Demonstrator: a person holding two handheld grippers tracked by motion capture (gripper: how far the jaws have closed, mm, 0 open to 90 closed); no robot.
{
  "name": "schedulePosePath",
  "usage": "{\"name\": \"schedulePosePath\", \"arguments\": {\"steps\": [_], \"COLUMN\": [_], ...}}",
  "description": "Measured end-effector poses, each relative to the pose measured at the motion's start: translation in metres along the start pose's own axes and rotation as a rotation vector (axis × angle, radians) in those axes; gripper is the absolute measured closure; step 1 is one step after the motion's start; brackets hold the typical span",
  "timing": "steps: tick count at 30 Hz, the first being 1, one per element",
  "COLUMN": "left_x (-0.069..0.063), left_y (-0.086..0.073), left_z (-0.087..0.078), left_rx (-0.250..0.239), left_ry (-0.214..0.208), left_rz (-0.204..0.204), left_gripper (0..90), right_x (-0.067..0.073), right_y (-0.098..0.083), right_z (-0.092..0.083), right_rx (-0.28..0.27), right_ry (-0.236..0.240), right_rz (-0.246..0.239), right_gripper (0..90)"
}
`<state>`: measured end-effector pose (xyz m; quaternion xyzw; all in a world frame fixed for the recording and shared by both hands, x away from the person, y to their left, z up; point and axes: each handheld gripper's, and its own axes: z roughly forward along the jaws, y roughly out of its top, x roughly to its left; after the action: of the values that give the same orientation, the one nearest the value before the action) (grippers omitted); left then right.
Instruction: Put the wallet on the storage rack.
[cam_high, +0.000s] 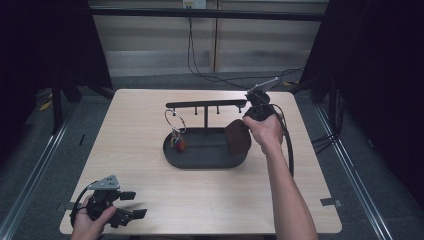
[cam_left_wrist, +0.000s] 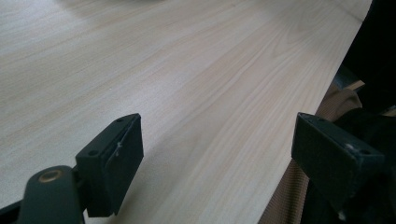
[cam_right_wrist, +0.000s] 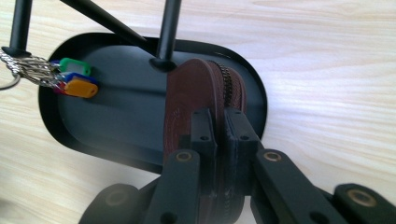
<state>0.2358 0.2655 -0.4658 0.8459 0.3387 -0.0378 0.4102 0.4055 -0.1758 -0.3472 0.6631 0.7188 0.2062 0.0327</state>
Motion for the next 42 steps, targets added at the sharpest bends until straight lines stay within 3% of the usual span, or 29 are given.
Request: {"name": "schedulePosePath", "arguments": {"steps": [5, 11, 29, 42], "left_x": [0.000, 0.001, 0.001, 0.001], "left_y": [0.000, 0.000, 0.001, 0.001], "left_z": [0.000, -0.001, -0.001, -0.001], "left_rx": [-0.002, -0.004, -0.001, 0.002], "left_ry": [-0.002, 0.002, 0.011, 0.011], "left_rz": [-0.003, -0.004, -0.008, -0.006], "left_gripper": [16.9, 17.0, 18.3, 18.4], "right_x": [-0.002, -0.003, -0.007, -0.013], "right_y": [-0.002, -0.003, -0.008, -0.015], "right_z": [0.008, 0.020, 0.050, 0.068], "right_rx": [-0.026, -0.032, -0.044, -0.035], "right_ry": [0.056, 0.092, 0.113, 0.095], "right_rz": [0.023, 0.034, 0.057, 0.071], "right_gripper": [83.0, 83.0, 83.3, 83.1]}}
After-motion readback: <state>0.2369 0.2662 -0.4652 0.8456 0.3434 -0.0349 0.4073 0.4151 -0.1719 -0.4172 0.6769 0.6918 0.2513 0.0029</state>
